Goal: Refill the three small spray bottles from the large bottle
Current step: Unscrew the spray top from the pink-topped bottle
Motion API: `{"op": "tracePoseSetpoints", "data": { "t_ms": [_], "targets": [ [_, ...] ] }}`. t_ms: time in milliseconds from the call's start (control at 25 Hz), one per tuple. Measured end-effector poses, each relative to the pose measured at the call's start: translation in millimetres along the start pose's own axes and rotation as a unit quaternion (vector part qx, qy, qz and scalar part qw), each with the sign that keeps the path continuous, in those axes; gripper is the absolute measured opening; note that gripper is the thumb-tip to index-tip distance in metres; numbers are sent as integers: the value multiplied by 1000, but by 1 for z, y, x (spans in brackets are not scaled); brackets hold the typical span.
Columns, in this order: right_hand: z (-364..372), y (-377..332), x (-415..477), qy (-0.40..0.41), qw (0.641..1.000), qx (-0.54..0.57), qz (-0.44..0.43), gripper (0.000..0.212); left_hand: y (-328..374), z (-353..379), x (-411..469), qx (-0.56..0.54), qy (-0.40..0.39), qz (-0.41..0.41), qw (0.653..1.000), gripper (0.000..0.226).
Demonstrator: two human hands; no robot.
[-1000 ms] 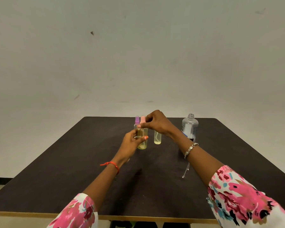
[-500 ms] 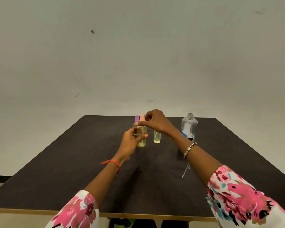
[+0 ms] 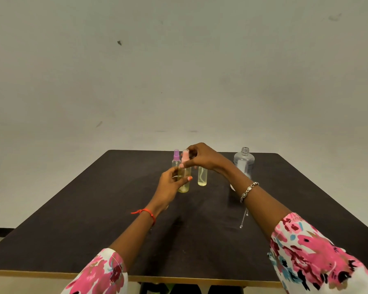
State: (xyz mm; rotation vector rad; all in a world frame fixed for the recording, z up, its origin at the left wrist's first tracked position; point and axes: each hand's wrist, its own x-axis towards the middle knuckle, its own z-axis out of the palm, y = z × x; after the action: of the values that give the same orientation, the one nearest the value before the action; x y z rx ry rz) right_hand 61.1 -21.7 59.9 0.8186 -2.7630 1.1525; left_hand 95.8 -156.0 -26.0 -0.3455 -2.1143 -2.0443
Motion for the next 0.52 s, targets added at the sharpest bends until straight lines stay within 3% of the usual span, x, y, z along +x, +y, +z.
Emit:
{"op": "tracePoseSetpoints", "data": {
  "t_ms": [160,320,520],
  "targets": [
    [4,-1,2,56,998,-31,1,39,-1,1,1,-6,1,-7,1000,43],
    [-4,-5,0,18,1000,-2,0,33,-2,1,2,14,-7,-5,1000,35],
    [1,-8,4,28,997,-68,21,39,-2,0,3,18,4,-13,1000,49]
  ]
}}
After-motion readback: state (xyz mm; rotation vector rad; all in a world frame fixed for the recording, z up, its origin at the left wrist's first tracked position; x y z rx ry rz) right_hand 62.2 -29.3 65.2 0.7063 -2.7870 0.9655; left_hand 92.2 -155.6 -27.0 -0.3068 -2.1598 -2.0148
